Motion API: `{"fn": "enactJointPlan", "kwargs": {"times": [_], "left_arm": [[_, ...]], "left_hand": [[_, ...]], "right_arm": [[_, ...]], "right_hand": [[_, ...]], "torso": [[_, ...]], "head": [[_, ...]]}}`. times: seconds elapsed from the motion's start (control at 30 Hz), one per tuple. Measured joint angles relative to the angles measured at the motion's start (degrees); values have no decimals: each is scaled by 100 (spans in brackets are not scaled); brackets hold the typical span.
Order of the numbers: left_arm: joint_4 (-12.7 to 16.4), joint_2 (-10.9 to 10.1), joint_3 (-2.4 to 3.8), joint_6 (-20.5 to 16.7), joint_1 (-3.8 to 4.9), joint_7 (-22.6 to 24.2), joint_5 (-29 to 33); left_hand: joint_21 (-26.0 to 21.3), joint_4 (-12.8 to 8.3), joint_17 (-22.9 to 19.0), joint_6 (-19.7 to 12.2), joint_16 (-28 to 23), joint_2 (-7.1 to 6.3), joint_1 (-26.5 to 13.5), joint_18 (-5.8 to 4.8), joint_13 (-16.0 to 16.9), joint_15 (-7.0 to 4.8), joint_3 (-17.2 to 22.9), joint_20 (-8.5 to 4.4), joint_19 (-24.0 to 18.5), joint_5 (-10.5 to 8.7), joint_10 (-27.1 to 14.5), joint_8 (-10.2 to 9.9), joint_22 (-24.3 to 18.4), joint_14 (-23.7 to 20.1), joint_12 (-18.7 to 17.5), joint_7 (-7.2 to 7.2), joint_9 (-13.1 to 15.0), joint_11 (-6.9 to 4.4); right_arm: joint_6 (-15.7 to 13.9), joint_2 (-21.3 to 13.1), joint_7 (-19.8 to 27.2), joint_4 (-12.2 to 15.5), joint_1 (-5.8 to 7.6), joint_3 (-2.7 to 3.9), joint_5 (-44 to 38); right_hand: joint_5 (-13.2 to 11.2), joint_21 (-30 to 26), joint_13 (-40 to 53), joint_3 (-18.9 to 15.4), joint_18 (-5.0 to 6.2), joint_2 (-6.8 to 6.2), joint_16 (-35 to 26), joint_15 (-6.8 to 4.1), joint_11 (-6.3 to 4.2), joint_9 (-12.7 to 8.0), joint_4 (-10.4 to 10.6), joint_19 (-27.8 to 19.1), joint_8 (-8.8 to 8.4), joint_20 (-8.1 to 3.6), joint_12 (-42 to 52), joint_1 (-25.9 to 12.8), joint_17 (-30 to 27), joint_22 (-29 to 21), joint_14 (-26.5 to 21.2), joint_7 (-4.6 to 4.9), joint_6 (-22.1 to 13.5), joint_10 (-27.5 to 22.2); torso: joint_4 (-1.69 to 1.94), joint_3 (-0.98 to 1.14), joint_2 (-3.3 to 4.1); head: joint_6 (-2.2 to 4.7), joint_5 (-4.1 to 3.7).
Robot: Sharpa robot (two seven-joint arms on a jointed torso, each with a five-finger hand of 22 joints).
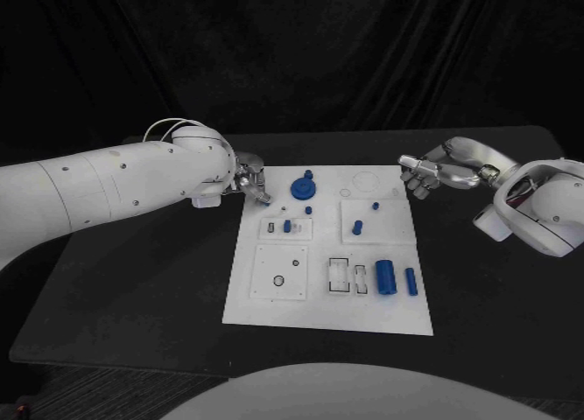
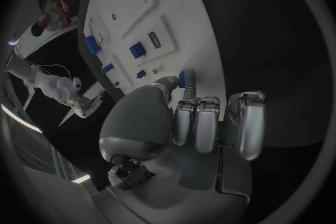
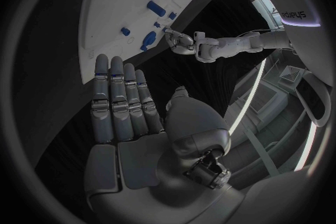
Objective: Assemble the parts on the task board
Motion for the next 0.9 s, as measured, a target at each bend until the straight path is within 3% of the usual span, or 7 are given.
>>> {"fn": "enactJointPlan", "kwargs": {"times": [0.03, 0.17, 0.43, 0.5, 0.73, 0.9], "left_arm": [[2, -2, 0, -3, -2, 9, 0], [11, -20, 0, -30, -6, 47, 0], [97, -178, -1, -231, -7, 108, -1], [176, -261, -1, -321, -7, 110, -1], [555, -613, -1, -636, 16, 56, 171], [873, -854, 0, -775, 119, -14, 404]], "left_hand": [[0, -90, 0, 7, 0, -33, 27, 0, 0, -11, 125, 0, 0, -2, -9, 0, 0, 11, 0, 3, 9, -9], [0, -127, 0, 46, 0, -176, -50, 0, 0, -20, 347, -31, 9, 11, -9, 0, 5, 20, 0, 17, 66, -9], [0, -145, 0, 117, 0, -304, -164, 0, 0, -20, 583, -41, -1, 76, 11, 34, 4, 20, 0, 13, 151, -29], [0, -239, 0, 195, 0, -372, -232, 0, 0, -32, 726, -40, -1, 76, -8, 57, 4, 8, 0, 10, 167, -49], [-35, -231, 0, 220, 0, -383, -280, 1, 0, -61, 796, -67, 1, 113, 12, 69, 4, 21, 0, 34, 185, -69], [-80, -217, 0, 240, 0, -413, -311, 1, 0, -61, 812, -82, 0, 159, -6, 69, 4, 21, 0, 32, 198, -88]], "right_arm": [[3, 2, -3, -1, -1, 0, 0], [16, 6, -15, -6, -5, 0, 0], [34, 3, -36, -9, -8, 0, 0], [37, -1, -45, -9, -9, 0, 0], [51, -25, -82, -6, -10, 0, 1], [55, -37, -114, 6, -10, 0, 1]], "right_hand": [[0, 0, -3, 21, 0, 0, 0, 0, 0, 0, 6, 0, 0, 0, 18, 0, 3, -4, 0, 0, 0, 0], [0, 0, -3, 25, 0, 0, 0, 0, 0, 0, 3, 0, 0, 0, 18, 0, 3, -4, 0, 0, 0, 0], [0, 0, -2, 25, 0, 0, 0, 0, 0, -1, 3, 0, 0, 0, 18, 0, 3, -4, 0, 0, 0, 0], [0, 0, -2, 25, 1, -29, 0, 0, 0, -1, 3, 0, 0, 0, 18, 29, 3, -11, 0, 0, 0, 0], [22, 0, -8, 25, 0, -29, 0, 0, 0, -1, 3, 0, 0, 0, 18, 29, 3, -11, 0, 20, 20, 0], [22, 0, -37, 65, 0, -30, 0, 0, 0, -1, 10, 0, 0, 0, 17, 91, 10, -45, 0, 1, 1, 0]], "torso": [[0, 0, 0], [0, 0, 0], [0, -1, 0], [0, -1, 0], [0, 0, -1], [0, 3, -3]], "head": [[0, 2], [0, 2], [0, -21], [0, -29], [0, -37], [0, -28]]}}
